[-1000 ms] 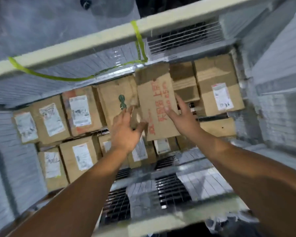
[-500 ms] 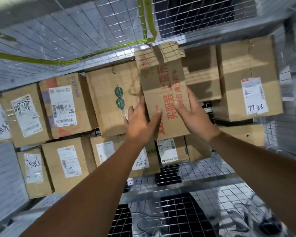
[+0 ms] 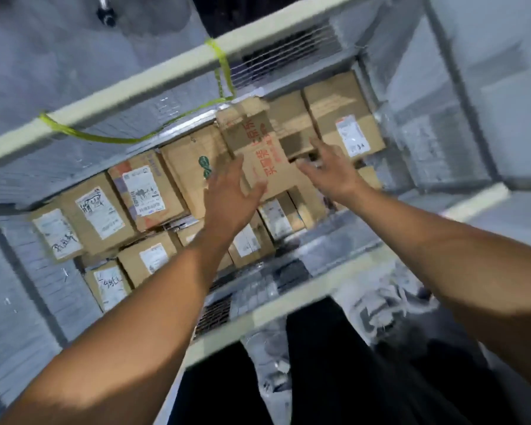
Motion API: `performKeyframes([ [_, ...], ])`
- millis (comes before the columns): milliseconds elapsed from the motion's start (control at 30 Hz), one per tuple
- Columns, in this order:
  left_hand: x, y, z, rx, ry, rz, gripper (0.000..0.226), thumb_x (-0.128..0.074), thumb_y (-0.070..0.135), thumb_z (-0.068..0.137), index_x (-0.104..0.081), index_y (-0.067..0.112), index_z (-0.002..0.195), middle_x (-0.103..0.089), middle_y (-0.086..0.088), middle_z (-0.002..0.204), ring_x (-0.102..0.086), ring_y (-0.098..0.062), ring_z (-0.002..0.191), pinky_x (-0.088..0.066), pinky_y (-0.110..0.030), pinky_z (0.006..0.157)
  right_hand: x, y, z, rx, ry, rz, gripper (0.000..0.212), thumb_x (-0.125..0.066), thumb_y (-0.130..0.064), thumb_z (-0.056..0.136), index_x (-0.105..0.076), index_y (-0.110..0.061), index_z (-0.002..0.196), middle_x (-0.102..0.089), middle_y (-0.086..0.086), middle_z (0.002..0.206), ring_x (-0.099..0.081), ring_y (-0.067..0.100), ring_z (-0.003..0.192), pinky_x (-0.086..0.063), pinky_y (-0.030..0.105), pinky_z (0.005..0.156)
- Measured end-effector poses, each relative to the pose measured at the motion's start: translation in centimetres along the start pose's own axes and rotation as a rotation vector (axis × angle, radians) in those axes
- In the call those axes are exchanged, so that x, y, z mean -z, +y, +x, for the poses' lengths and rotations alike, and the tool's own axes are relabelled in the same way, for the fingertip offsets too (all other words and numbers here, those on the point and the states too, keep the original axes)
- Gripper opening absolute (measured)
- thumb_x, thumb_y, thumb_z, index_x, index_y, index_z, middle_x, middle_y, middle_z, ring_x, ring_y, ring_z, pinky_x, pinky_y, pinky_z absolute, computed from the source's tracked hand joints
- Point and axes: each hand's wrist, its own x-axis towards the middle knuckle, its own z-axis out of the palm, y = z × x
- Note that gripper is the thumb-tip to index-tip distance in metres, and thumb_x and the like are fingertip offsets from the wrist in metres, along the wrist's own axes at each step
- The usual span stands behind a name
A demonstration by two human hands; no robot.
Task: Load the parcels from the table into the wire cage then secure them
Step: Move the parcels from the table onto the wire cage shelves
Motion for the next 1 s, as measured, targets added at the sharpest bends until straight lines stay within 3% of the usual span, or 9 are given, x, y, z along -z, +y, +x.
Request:
performKeyframes([
  [67,1.6,2.7,-3.3,-0.103,-0.038,0.043,0.072,-0.057,0.053,0.101,-0.032,0.022,0.161,-0.034,-0.008,0.166,-0.027,-0.032,0.153,-0.025,-0.052,0.123,1.8,-0.7,-5.5,-0.004,0.138,-0.026,0.077,-0.055,-0.062,0.097,-0.031,-0.027,0.162,-0.045,0.015,0.154,-0.044,0.034,0.142,-0.036,0.045,0.117],
  [200,3.5,7.7,-11.1,-0.301,-0.113,0.061,0.075,-0.051,0.063,0.1,-0.029,0.027,0.162,-0.027,-0.005,0.169,-0.017,-0.032,0.157,-0.017,-0.054,0.125,3.5,-1.2,-19.1,-0.078,0.398,-0.005,0.078,-0.043,-0.072,0.092,-0.029,-0.036,0.16,-0.037,0.01,0.162,-0.033,0.032,0.149,-0.029,0.051,0.121],
  [267,3.2,9.9,-14.7,-0.449,-0.154,0.124,0.075,-0.052,0.061,0.1,-0.03,0.026,0.162,-0.028,-0.006,0.169,-0.018,-0.03,0.157,-0.013,-0.051,0.127,3.3,-0.1,-25.8,-0.153,0.508,0.015,0.074,-0.047,-0.068,0.095,-0.029,-0.038,0.16,-0.036,0.008,0.162,-0.031,0.029,0.151,-0.025,0.052,0.122],
  [500,-1.3,16.1,-28.2,-0.824,-0.422,0.259,0.085,-0.044,0.073,0.089,-0.03,0.03,0.162,-0.024,-0.002,0.171,-0.016,-0.033,0.158,-0.013,-0.055,0.126,-1.4,5.7,-47.3,-0.533,0.85,0.144,0.069,-0.048,-0.064,0.098,-0.03,-0.038,0.16,-0.03,0.003,0.167,-0.019,0.023,0.157,-0.016,0.056,0.125],
  [633,-5.8,17.1,-37.0,-1.038,-0.648,0.376,0.079,-0.05,0.069,0.096,-0.026,0.033,0.162,-0.02,0.001,0.172,-0.011,-0.03,0.159,-0.01,-0.056,0.127,-6.9,8.8,-59.5,-0.753,1.067,0.266,0.068,-0.049,-0.061,0.099,-0.03,-0.038,0.161,-0.031,0.006,0.166,-0.02,0.025,0.156,-0.016,0.056,0.125],
  [700,-8.3,16.6,-42.0,-1.15,-0.769,0.438,0.079,-0.051,0.067,0.096,-0.028,0.031,0.163,-0.022,-0.001,0.171,-0.015,-0.031,0.158,-0.012,-0.055,0.127,-10.8,9.6,-65.4,-0.88,1.177,0.377,0.067,-0.049,-0.061,0.1,-0.029,-0.04,0.16,-0.028,0.005,0.168,-0.014,0.024,0.158,-0.009,0.056,0.126],
  [800,-11.5,15.0,-49.8,-1.289,-0.931,0.497,0.079,-0.054,0.064,0.096,-0.031,0.026,0.162,-0.027,-0.004,0.17,-0.019,-0.03,0.157,-0.018,-0.055,0.125,-17.1,9.8,-73.1,-1.06,1.33,0.452,0.067,-0.052,-0.059,0.099,-0.032,-0.037,0.16,-0.03,0.004,0.167,-0.015,0.024,0.158,-0.011,0.055,0.125],
  [933,-14.2,11.0,-59.2,-1.372,-1.135,0.543,0.077,-0.05,0.066,0.098,-0.027,0.031,0.162,-0.022,0.0,0.171,-0.014,-0.027,0.158,-0.015,-0.052,0.127,-26.0,9.3,-80.7,-1.255,1.458,0.547,0.067,-0.059,-0.052,0.098,-0.039,-0.029,0.158,-0.038,0.007,0.161,-0.027,0.029,0.153,-0.023,0.053,0.122],
  [1000,-14.8,8.7,-63.1,-1.374,-1.216,0.543,0.074,-0.05,0.063,0.099,-0.028,0.03,0.162,-0.023,-0.001,0.171,-0.014,-0.025,0.158,-0.016,-0.052,0.127,-30.4,8.9,-83.2,-1.315,1.477,0.653,0.067,-0.057,-0.053,0.099,-0.038,-0.029,0.158,-0.036,0.009,0.163,-0.024,0.029,0.154,-0.02,0.056,0.122],
])
